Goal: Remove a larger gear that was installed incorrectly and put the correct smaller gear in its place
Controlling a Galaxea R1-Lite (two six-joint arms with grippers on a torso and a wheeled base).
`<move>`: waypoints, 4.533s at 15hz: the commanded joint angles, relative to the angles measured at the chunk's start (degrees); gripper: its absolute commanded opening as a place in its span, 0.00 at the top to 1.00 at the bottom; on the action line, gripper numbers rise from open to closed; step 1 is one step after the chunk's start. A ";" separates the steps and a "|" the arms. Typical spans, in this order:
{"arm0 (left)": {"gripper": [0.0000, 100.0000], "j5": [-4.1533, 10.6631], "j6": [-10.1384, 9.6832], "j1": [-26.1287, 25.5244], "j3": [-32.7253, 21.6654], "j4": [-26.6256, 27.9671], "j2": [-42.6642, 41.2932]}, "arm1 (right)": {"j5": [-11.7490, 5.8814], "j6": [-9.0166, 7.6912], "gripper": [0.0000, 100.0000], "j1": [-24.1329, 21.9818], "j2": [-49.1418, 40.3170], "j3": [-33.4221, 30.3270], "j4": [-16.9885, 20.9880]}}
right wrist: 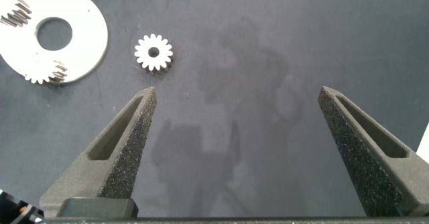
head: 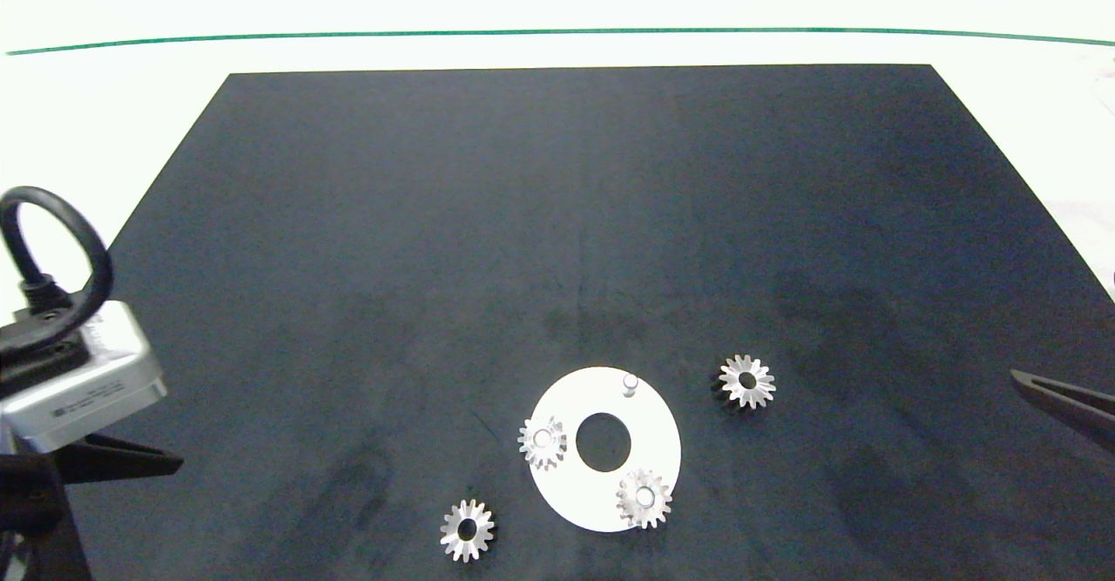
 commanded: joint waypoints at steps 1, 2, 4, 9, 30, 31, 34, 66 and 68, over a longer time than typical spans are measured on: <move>0.00 1.46 -0.16 -2.98 1.64 -5.68 8.63 | 0.02 -1.06 0.00 0.02 0.24 -0.17 0.04; 0.00 1.46 -0.24 -4.12 3.13 -9.37 10.04 | 0.02 -1.06 0.00 0.02 0.33 -0.17 -0.48; 0.00 2.77 -0.16 -6.05 6.65 -18.87 12.76 | 0.11 -1.06 0.00 0.02 0.42 0.10 -2.42; 0.00 3.39 -2.44 -13.26 7.53 -20.36 18.83 | 0.29 -1.06 0.00 0.11 0.33 0.27 -2.51; 0.05 11.65 -3.06 -17.74 4.89 -25.55 31.57 | 3.01 -1.15 0.00 0.11 0.24 0.45 -2.59; 0.07 11.65 -3.06 -17.74 4.89 -25.55 31.57 | 3.01 -1.15 0.00 0.11 0.24 0.45 -2.59; 0.13 11.56 -3.06 -17.74 5.24 -25.99 31.92 | 3.01 -1.15 0.00 0.11 0.33 0.45 -2.59; 0.69 12.35 -4.90 -17.83 8.67 -29.50 27.35 | 3.01 -1.23 0.00 0.29 1.47 0.89 -2.68; 0.69 12.44 -4.82 -17.92 8.67 -29.50 24.80 | 3.01 -1.32 0.00 0.29 1.73 0.98 -2.68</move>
